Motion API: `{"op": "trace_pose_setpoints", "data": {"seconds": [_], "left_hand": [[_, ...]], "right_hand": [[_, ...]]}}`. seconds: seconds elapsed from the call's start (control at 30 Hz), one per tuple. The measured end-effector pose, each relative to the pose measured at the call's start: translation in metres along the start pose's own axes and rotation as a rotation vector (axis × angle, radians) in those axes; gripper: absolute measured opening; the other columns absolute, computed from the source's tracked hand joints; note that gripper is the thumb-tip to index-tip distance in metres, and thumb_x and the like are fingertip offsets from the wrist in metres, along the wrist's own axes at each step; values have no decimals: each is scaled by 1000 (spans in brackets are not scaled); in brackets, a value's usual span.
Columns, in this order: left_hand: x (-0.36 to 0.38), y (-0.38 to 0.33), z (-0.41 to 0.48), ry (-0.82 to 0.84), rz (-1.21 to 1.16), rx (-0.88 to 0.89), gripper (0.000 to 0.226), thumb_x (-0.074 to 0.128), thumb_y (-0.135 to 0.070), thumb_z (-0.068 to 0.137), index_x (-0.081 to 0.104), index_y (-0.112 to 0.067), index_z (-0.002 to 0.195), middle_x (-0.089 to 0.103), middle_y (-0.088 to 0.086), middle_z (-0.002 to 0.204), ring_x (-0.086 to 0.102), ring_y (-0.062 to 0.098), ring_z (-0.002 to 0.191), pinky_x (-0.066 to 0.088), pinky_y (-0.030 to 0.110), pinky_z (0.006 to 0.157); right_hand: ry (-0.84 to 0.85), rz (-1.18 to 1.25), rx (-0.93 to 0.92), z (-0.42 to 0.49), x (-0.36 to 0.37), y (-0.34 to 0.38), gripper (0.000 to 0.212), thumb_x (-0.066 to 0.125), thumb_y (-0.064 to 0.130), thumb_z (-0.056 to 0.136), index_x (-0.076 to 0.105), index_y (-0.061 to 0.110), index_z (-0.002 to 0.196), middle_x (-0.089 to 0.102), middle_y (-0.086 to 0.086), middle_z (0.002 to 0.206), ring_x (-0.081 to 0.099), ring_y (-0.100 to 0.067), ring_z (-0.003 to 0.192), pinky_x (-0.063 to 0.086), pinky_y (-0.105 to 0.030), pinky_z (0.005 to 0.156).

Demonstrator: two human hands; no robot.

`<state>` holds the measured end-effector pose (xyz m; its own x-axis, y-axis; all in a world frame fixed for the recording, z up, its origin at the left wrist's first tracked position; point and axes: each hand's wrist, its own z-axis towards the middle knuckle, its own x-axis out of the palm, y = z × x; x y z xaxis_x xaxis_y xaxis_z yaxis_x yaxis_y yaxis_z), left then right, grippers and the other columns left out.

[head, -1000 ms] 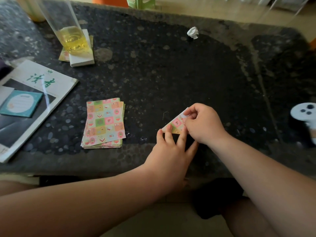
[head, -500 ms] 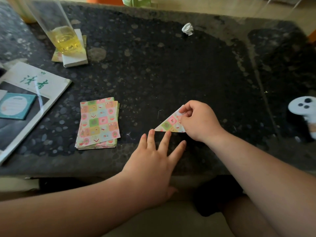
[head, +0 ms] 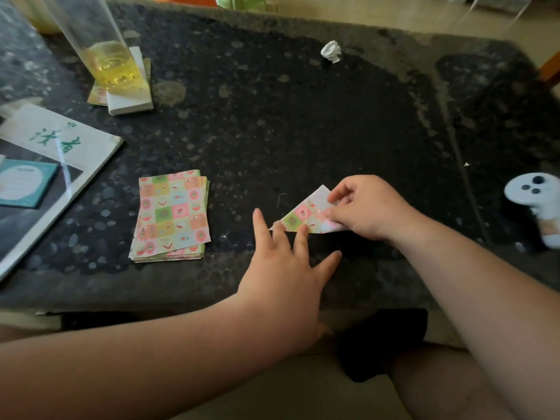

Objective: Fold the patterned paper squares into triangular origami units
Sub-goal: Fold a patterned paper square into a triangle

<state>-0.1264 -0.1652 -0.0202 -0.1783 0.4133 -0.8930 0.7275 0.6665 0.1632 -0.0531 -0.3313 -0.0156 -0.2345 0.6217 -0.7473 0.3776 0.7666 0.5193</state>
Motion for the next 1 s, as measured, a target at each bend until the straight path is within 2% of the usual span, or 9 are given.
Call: {"op": "trace_pose_setpoints", "data": {"seconds": [0.1, 0.2, 0.27, 0.4, 0.53, 0.7, 0.8, 0.9, 1.0], "left_hand": [[2, -1, 0, 2, -19, 48, 99, 21, -90, 84, -15, -36, 159, -9, 34, 162, -3, 55, 150, -16, 73, 111], [2, 3, 4, 11, -138, 79, 101, 25, -92, 82, -16, -40, 158, -11, 34, 162, 3, 57, 149, 10, 61, 122], [1, 6, 6, -14, -162, 99, 101, 28, -93, 81, -13, -43, 158, -9, 29, 164, 12, 57, 148, 26, 56, 118], [-1, 8, 9, -36, -134, 127, 105, 32, -95, 76, -11, -44, 158, -3, 26, 166, 27, 59, 142, 40, 52, 108], [-4, 8, 9, -26, -103, 140, 109, 33, -98, 73, -10, -44, 158, -4, 28, 165, 31, 62, 138, 44, 52, 103], [-7, 11, 7, -40, -129, 108, 113, 33, -99, 71, 4, -33, 158, 9, 27, 165, 43, 55, 132, 48, 50, 99], [-10, 12, 5, -23, -127, 99, 112, 32, -99, 72, 6, -29, 156, 11, 25, 166, 40, 53, 137, 47, 50, 101], [-12, 13, 4, -13, -131, 103, 108, 31, -98, 73, 12, -30, 154, 12, 24, 166, 42, 52, 135, 48, 50, 100], [-15, 15, 5, -4, -122, 106, 103, 30, -98, 74, 21, -31, 152, 14, 23, 166, 51, 49, 127, 51, 48, 94]], "right_hand": [[79, 6, 15, -4, -10, -7, 24, 88, 19, 79, 70, 27, 92, 75, 5, 84, 73, -11, 83, 56, -28, 77], [66, -15, 0, -10, -10, -10, 23, 86, 23, 82, 69, 29, 96, 75, 8, 82, 71, -6, 80, 51, -23, 70], [35, -10, -9, -13, -7, -10, 23, 86, 26, 83, 68, 28, 97, 74, 8, 83, 70, -7, 81, 50, -23, 70], [-34, -165, 10, -18, -2, -6, 37, 86, 51, 76, 65, 22, 85, 67, 4, 82, 64, -14, 78, 50, -32, 66], [84, -420, 101, -18, -11, 4, 61, 73, 72, 78, 68, 11, 79, 64, -4, 75, 59, -20, 69, 42, -34, 57], [191, -445, 209, -15, -17, 3, 68, 68, 77, 77, 72, 10, 69, 62, -1, 53, 59, -20, 57, 44, -31, 60], [248, -420, 288, -14, -31, -10, 67, 71, 74, 77, 75, 7, 75, 66, -6, 61, 58, -23, 60, 44, -31, 63], [294, -312, 363, -14, -39, -23, 64, 74, 71, 78, 70, 7, 70, 59, -8, 54, 50, -22, 49, 39, -30, 58], [299, -259, 323, -13, -37, -30, 56, 76, 63, 82, 67, 9, 70, 65, -9, 59, 51, -22, 49, 38, -28, 55]]}}
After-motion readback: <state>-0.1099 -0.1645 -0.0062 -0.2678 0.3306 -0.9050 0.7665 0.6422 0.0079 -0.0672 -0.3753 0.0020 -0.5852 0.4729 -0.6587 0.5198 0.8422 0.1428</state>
